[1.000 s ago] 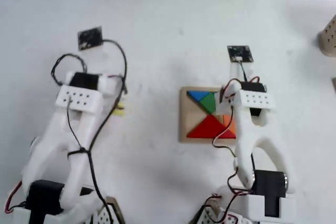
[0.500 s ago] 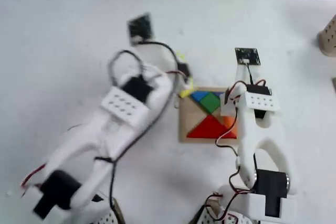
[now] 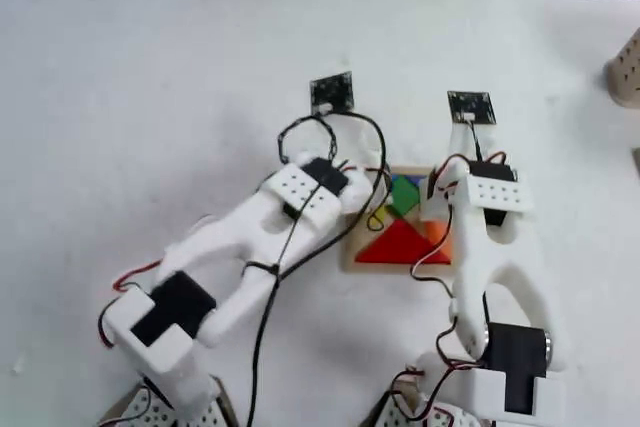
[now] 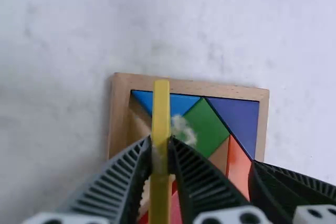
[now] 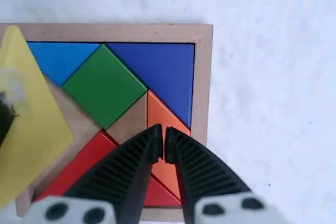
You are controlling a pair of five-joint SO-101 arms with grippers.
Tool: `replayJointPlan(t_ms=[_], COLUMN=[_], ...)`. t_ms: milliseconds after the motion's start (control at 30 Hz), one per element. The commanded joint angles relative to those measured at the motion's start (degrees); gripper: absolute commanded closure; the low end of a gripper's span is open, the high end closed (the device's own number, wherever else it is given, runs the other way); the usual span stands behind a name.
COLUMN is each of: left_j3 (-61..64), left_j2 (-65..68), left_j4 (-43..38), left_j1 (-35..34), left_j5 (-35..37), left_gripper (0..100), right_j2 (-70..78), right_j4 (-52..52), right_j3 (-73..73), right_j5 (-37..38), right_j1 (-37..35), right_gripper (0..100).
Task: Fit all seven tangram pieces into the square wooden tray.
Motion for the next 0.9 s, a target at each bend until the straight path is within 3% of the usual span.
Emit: replayJointPlan(t_ms=[0, 200, 300, 567, 733, 867], left_j3=[-1.9, -0.3, -0.7, -1.0, -1.4, 0.7], left_j2=[-0.5, -1.0, -1.2, -8.0, -12.5, -16.3], left_j4=[-1.1, 2.5, 7.4, 18.7, 21.3, 21.2], left_j1=[0.0, 0.3, -0.2, -9.1, -15.9, -17.2], left_j5=[0.2, 0.3, 0.3, -0.8, -14.5, -21.3], left_gripper=[91, 62, 55, 65, 74, 82], right_j2=[-2.4, -2.4, -2.4, -2.4, -2.4, -2.4], right_j4=[-1.0, -1.0, -1.0, -1.0, -1.0, -1.0], right_j3=[-0.2, -0.1, -0.1, -0.1, -0.1, -0.1], right_j5=[0.6, 0.6, 0.6, 0.6, 0.7, 0.9], right_j1=[0.1, 0.0, 0.0, 0.0, 0.0, 0.0], right_gripper=[98.1, 98.1, 98.1, 98.1, 98.1, 98.1])
